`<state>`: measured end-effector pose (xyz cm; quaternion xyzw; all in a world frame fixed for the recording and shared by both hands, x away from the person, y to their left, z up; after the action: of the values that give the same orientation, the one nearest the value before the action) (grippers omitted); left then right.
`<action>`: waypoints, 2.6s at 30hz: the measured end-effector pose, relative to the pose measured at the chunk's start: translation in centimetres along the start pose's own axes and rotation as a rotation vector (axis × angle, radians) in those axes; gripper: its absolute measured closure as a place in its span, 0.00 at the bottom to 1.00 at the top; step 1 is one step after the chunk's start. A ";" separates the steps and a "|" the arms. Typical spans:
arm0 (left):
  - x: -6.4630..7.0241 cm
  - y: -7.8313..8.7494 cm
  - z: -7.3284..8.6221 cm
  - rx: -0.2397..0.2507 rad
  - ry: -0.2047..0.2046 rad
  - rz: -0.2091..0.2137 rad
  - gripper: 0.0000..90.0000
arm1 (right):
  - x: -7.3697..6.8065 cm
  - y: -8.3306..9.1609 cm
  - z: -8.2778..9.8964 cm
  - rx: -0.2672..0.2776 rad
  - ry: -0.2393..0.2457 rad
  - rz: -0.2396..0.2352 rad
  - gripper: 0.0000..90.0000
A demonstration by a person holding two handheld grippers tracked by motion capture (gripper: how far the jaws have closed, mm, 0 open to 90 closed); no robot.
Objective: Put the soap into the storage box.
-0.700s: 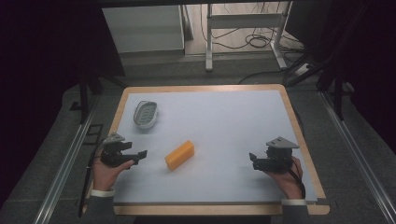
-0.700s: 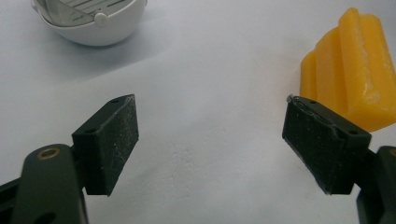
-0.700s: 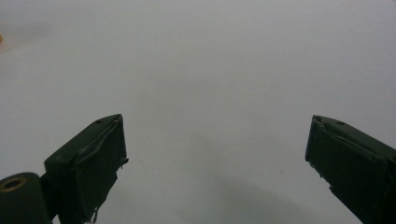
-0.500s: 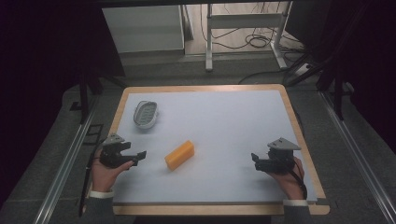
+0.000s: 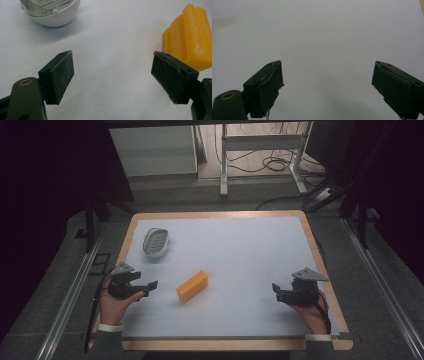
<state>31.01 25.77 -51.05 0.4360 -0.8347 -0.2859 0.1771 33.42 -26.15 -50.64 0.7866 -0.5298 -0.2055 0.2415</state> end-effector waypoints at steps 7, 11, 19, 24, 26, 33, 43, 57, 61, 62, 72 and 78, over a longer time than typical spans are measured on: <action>1.0 1.1 -1.2 0.021 -0.023 -0.001 0.21 | 0.2 0.1 0.3 -0.009 -0.007 0.004 0.11; 1.3 1.2 -1.5 -0.004 -0.027 0.000 0.21 | 0.4 0.4 0.3 0.002 -0.010 -0.005 0.11; 1.8 2.4 -3.5 -0.012 -0.064 0.013 0.21 | 0.4 0.6 0.4 -0.001 -0.008 0.004 0.11; 2.2 2.4 -4.4 -0.029 -0.087 0.022 0.21 | 0.5 0.8 0.4 0.001 -0.005 0.017 0.11; 2.3 2.5 -4.8 -0.020 -0.086 0.015 0.21 | 0.5 0.8 0.5 -0.002 -0.006 0.020 0.11; 3.0 2.7 -5.6 -0.017 -0.105 0.036 0.21 | 0.6 0.9 0.6 -0.004 -0.011 0.024 0.11; 3.8 2.5 -6.8 -0.062 -0.134 0.049 0.20 | 0.5 0.8 0.7 -0.005 -0.004 0.030 0.11; 5.8 0.6 -8.3 -0.116 -0.188 0.076 0.19 | 0.2 0.6 0.7 -0.009 0.014 0.026 0.11; 6.3 -0.2 -8.6 -0.134 -0.199 0.085 0.19 | 0.3 0.6 0.8 -0.013 0.012 0.027 0.11; 6.3 -0.2 -8.6 -0.134 -0.199 0.085 0.19 | 0.3 0.6 0.8 -0.013 0.012 0.027 0.11; 7.8 -1.8 -8.8 -0.174 -0.227 0.105 0.19 | 0.3 0.6 0.8 -0.006 0.020 0.022 0.11; 8.4 -2.8 -8.8 -0.201 -0.240 0.104 0.19 | 0.3 0.5 0.8 -0.011 0.017 0.030 0.11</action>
<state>32.87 14.68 -45.59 0.3349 -0.8387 -0.4083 0.1334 32.70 -26.76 -51.03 0.7789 -0.5383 -0.1983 0.2532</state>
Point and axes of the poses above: each handheld gripper's, and its own axes: y roughly backward along the jaws, z roughly out of its underside, x roughly to its right, the point moved 2 cm from there along -y, roughly forward along the jaws, and after that the axes turned 9 degrees about -y, right-handed, at the moved point
